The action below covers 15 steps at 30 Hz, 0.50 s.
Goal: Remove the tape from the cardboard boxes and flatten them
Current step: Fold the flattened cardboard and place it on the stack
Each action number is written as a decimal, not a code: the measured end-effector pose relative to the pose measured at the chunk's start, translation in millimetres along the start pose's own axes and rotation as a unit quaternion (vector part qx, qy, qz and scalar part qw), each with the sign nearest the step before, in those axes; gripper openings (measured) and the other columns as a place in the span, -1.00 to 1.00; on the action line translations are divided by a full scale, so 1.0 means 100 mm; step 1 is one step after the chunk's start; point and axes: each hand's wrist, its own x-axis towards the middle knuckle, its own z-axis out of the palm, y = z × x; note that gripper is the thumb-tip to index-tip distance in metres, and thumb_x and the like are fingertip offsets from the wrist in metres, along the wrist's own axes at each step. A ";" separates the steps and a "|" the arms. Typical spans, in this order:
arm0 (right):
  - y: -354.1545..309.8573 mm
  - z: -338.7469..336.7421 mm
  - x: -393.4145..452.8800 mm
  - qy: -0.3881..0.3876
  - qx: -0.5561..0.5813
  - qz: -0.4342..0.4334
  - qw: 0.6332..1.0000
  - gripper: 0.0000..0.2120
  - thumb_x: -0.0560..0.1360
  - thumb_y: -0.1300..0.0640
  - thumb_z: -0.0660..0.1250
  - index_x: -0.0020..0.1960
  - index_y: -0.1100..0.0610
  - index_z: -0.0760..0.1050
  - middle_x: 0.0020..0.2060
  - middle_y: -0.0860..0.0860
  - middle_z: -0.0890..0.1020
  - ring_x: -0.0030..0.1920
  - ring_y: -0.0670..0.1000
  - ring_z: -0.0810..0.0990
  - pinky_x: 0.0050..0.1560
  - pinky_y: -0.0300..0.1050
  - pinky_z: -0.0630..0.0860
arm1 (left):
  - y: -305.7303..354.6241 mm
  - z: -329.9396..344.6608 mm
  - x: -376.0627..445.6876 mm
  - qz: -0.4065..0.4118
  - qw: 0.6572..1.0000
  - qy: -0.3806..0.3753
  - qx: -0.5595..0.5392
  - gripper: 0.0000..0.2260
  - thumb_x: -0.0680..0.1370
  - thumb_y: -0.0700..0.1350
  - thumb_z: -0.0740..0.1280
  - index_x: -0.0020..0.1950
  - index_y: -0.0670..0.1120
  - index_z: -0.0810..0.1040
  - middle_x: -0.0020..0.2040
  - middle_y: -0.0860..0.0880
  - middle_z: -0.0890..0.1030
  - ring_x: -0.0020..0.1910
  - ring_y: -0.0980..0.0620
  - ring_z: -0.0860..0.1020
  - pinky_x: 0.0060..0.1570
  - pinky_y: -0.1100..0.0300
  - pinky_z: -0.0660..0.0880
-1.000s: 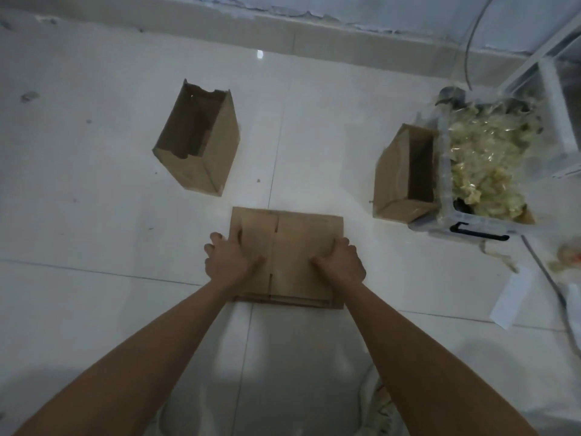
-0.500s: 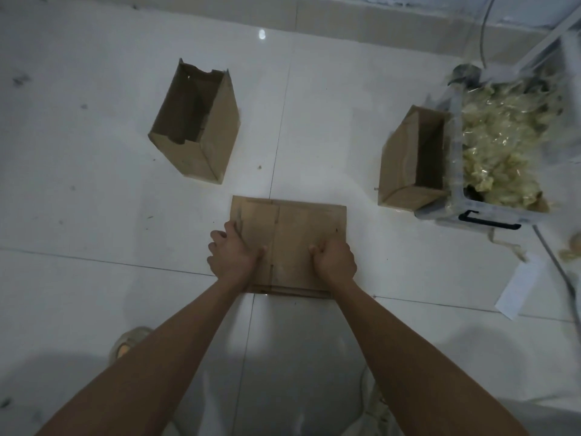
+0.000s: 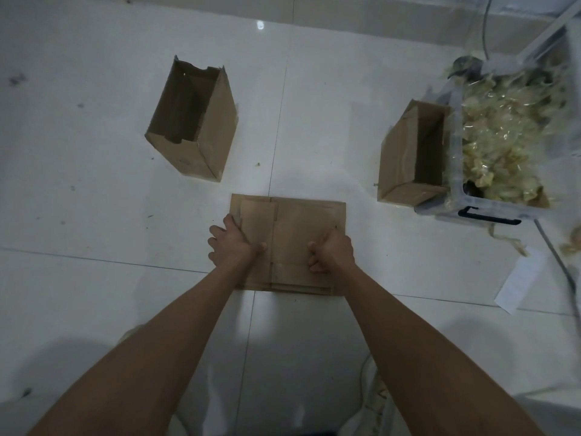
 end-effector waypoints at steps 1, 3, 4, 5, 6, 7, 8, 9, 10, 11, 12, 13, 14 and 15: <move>0.00 -0.01 0.00 -0.001 0.007 0.000 1.000 -0.75 0.63 0.09 0.40 -0.15 0.21 0.54 -0.43 0.07 0.71 -0.42 0.10 0.73 -0.06 0.14 0.73 | 0.01 0.00 0.01 0.000 1.000 -0.001 0.002 -0.04 0.36 0.14 0.65 0.55 0.02 0.13 0.44 -0.18 0.27 0.42 -0.28 0.33 0.32 -0.24 0.39; -0.01 -0.01 0.02 -0.004 0.014 0.005 1.000 -0.78 0.63 0.11 0.41 -0.13 0.20 0.51 -0.42 0.08 0.71 -0.42 0.12 0.73 -0.07 0.15 0.73 | 0.00 0.00 0.03 -0.001 1.000 -0.001 0.003 -0.04 0.35 0.14 0.65 0.55 0.02 0.13 0.45 -0.18 0.26 0.43 -0.28 0.32 0.32 -0.25 0.39; -0.01 -0.01 0.03 -0.007 0.020 0.009 1.000 -0.79 0.63 0.12 0.41 -0.12 0.20 0.50 -0.42 0.09 0.71 -0.41 0.13 0.73 -0.07 0.16 0.73 | -0.01 0.01 0.04 -0.001 1.000 -0.001 0.002 -0.04 0.35 0.14 0.66 0.55 0.02 0.13 0.45 -0.18 0.26 0.43 -0.28 0.32 0.32 -0.25 0.39; -0.01 0.00 0.04 -0.009 0.025 0.013 1.000 -0.79 0.62 0.12 0.42 -0.11 0.19 0.50 -0.41 0.09 0.71 -0.41 0.14 0.73 -0.06 0.17 0.72 | -0.02 0.01 0.04 0.002 1.000 -0.001 0.000 -0.03 0.35 0.14 0.66 0.55 0.02 0.13 0.44 -0.18 0.27 0.43 -0.28 0.33 0.32 -0.25 0.39; 0.00 0.00 0.05 -0.011 0.030 0.014 0.999 -0.80 0.62 0.13 0.42 -0.11 0.19 0.48 -0.41 0.09 0.71 -0.40 0.15 0.73 -0.06 0.18 0.72 | -0.03 0.02 0.04 0.007 1.000 0.000 0.000 -0.03 0.34 0.14 0.66 0.55 0.02 0.13 0.44 -0.18 0.27 0.42 -0.28 0.33 0.33 -0.26 0.40; 0.00 0.00 0.05 -0.014 0.036 0.016 0.999 -0.80 0.62 0.14 0.42 -0.10 0.18 0.47 -0.40 0.10 0.71 -0.39 0.16 0.74 -0.06 0.18 0.72 | -0.03 0.03 0.05 0.011 1.000 0.001 0.001 -0.03 0.34 0.15 0.66 0.55 0.02 0.13 0.44 -0.18 0.27 0.42 -0.29 0.33 0.33 -0.26 0.41; 0.00 -0.01 0.05 -0.015 0.043 0.018 0.999 -0.81 0.62 0.14 0.43 -0.10 0.19 0.47 -0.40 0.11 0.72 -0.39 0.17 0.74 -0.06 0.18 0.72 | -0.04 0.03 0.05 0.011 1.000 0.003 0.002 -0.03 0.34 0.16 0.66 0.55 0.02 0.13 0.44 -0.18 0.27 0.42 -0.29 0.34 0.33 -0.26 0.42; 0.00 -0.01 0.05 -0.015 0.052 0.020 0.998 -0.81 0.62 0.15 0.43 -0.09 0.19 0.46 -0.39 0.12 0.72 -0.39 0.17 0.74 -0.07 0.19 0.72 | -0.04 0.03 0.05 0.011 1.000 0.005 0.002 -0.03 0.34 0.16 0.65 0.55 0.03 0.13 0.44 -0.18 0.27 0.41 -0.29 0.34 0.33 -0.26 0.42; -0.01 -0.02 0.05 -0.018 0.058 0.022 0.998 -0.80 0.62 0.16 0.43 -0.09 0.20 0.46 -0.39 0.13 0.72 -0.38 0.18 0.74 -0.08 0.19 0.72 | -0.05 0.02 0.05 0.014 1.000 0.006 0.003 -0.03 0.34 0.17 0.65 0.56 0.03 0.13 0.44 -0.18 0.28 0.41 -0.29 0.34 0.32 -0.26 0.42; -0.02 -0.02 0.05 -0.021 0.060 0.027 0.998 -0.80 0.62 0.18 0.42 -0.09 0.21 0.46 -0.38 0.15 0.72 -0.37 0.19 0.74 -0.09 0.19 0.73 | -0.06 0.02 0.04 0.018 1.000 0.007 0.002 -0.02 0.34 0.18 0.65 0.57 0.03 0.13 0.44 -0.18 0.28 0.42 -0.28 0.35 0.32 -0.26 0.42; -0.05 -0.02 0.05 -0.025 0.059 0.034 0.997 -0.81 0.63 0.19 0.41 -0.09 0.23 0.47 -0.36 0.17 0.72 -0.37 0.19 0.74 -0.11 0.17 0.73 | -0.07 0.01 0.03 0.020 1.000 0.007 0.000 -0.02 0.34 0.19 0.64 0.58 0.04 0.13 0.45 -0.18 0.28 0.42 -0.28 0.35 0.32 -0.26 0.42; -0.08 -0.03 0.04 -0.034 0.055 0.044 0.997 -0.83 0.65 0.21 0.38 -0.06 0.27 0.47 -0.34 0.20 0.72 -0.39 0.18 0.73 -0.19 0.11 0.73 | -0.08 0.00 0.02 0.021 1.000 0.006 -0.004 -0.02 0.35 0.20 0.63 0.59 0.04 0.13 0.45 -0.18 0.28 0.42 -0.28 0.35 0.32 -0.26 0.42; -0.11 -0.04 0.03 -0.046 0.054 0.060 0.996 -0.84 0.68 0.24 0.31 0.01 0.35 0.45 -0.30 0.23 0.72 -0.44 0.17 0.71 -0.33 0.03 0.71 | -0.09 0.00 -0.01 0.023 1.000 0.006 -0.006 -0.03 0.36 0.21 0.62 0.59 0.03 0.14 0.45 -0.18 0.29 0.42 -0.27 0.35 0.32 -0.25 0.42; -0.14 -0.05 0.04 -0.060 0.059 0.075 0.994 -0.86 0.70 0.27 0.22 0.08 0.38 0.39 -0.27 0.26 0.71 -0.47 0.17 0.68 -0.48 -0.04 0.64 | -0.10 0.00 -0.04 0.029 1.000 0.007 -0.003 -0.06 0.38 0.22 0.60 0.59 0.01 0.15 0.45 -0.19 0.30 0.42 -0.28 0.36 0.32 -0.24 0.42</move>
